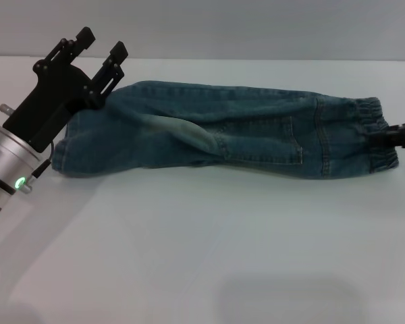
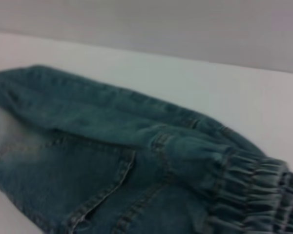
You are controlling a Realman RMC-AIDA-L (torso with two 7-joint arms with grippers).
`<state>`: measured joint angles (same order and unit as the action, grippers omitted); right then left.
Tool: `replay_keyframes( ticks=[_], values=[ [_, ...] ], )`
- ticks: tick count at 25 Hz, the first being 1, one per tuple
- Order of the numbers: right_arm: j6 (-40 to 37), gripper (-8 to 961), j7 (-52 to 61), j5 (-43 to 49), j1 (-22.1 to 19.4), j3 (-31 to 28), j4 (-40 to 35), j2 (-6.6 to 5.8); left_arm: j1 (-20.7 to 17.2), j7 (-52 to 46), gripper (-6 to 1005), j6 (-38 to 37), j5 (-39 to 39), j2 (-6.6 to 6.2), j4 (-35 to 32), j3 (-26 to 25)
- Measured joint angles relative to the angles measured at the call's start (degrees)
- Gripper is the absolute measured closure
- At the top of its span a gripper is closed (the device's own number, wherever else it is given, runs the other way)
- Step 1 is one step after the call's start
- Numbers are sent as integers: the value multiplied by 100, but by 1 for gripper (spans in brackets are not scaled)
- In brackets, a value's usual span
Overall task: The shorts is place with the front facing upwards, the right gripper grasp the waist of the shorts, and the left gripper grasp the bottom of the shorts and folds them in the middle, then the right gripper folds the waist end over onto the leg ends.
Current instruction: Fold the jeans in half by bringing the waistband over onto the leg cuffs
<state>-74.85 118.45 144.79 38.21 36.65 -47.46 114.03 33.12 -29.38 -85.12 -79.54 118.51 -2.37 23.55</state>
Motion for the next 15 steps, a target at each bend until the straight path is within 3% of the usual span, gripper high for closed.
replay_keyframes(
  ticks=[4,15],
  values=[
    [133,445,82,84,34,283,-5,60,-44,2,383,-8,1,-3,14,0],
    [63,445,304,557,42,424,-208,71,-67,11,382,22,0,-13,17,-9]
  ],
)
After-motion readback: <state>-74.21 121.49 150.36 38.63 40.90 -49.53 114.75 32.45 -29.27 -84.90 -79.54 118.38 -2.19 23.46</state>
